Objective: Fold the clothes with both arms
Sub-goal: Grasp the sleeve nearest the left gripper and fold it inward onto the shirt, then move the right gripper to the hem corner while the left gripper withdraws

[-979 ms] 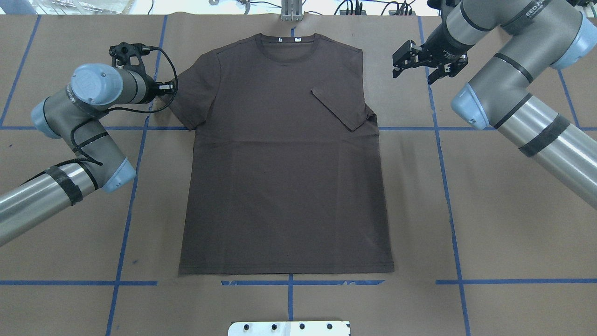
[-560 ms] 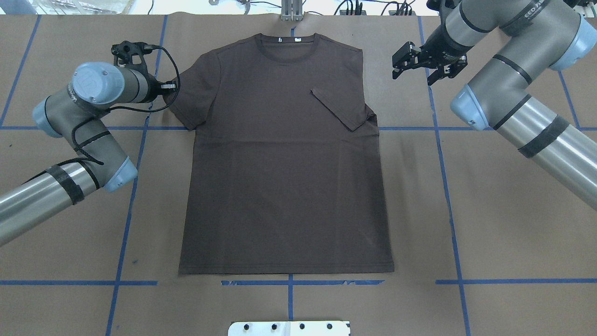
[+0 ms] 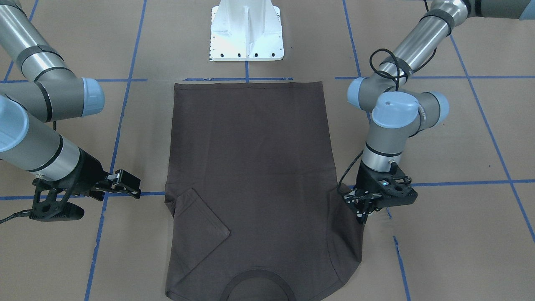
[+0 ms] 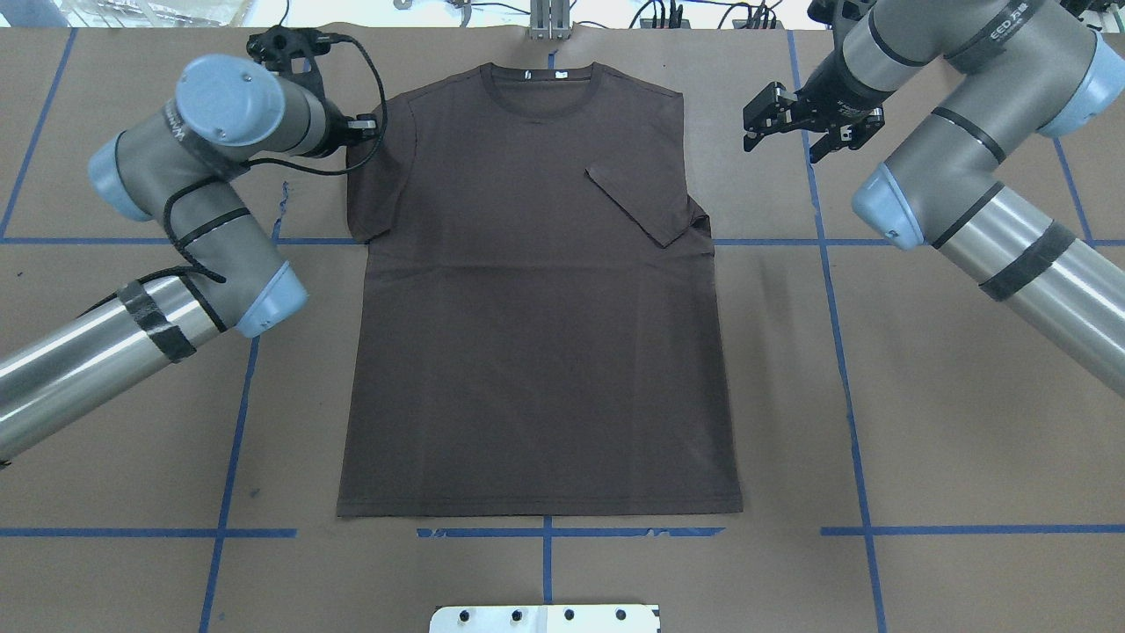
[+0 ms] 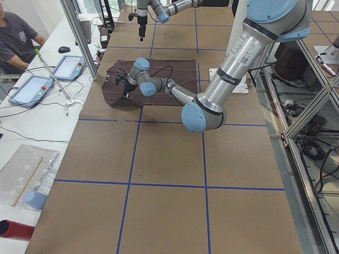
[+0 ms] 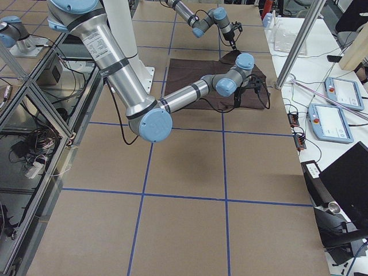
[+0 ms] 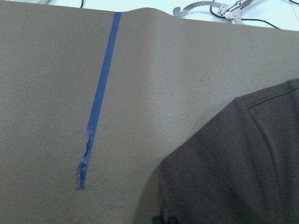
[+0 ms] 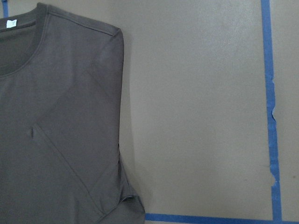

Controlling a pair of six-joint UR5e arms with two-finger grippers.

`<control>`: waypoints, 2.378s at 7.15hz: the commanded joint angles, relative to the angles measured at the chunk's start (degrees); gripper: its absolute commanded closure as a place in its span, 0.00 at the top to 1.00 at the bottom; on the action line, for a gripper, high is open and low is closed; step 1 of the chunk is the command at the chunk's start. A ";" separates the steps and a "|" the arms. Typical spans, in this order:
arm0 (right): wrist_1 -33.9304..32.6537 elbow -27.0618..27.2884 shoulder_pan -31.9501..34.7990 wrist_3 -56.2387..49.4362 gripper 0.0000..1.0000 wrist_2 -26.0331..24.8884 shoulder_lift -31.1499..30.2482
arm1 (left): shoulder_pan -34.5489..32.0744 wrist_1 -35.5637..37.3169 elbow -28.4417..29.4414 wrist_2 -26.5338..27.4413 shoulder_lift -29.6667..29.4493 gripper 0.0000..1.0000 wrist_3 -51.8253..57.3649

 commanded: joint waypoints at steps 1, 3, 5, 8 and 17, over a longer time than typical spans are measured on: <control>0.21 0.40 0.24 0.00 1.00 -0.02 -0.32 | 3.50 2.53 7.43 -0.03 -11.01 0.00 -9.32; 0.30 1.71 0.33 0.00 1.00 0.24 -2.07 | 5.53 -2.89 14.33 0.41 -13.80 0.00 -12.35; 0.39 1.81 0.16 -0.09 1.00 0.33 -2.43 | 5.62 -4.05 14.62 0.33 -13.97 0.99 -13.14; 0.48 3.81 -1.59 0.35 1.00 0.25 -4.61 | 5.54 -5.13 7.89 -5.08 -10.84 1.00 -12.00; 0.39 32.75 -41.32 37.79 1.00 -32.80 -25.98 | 5.71 18.53 -39.43 -10.66 15.21 1.00 -0.22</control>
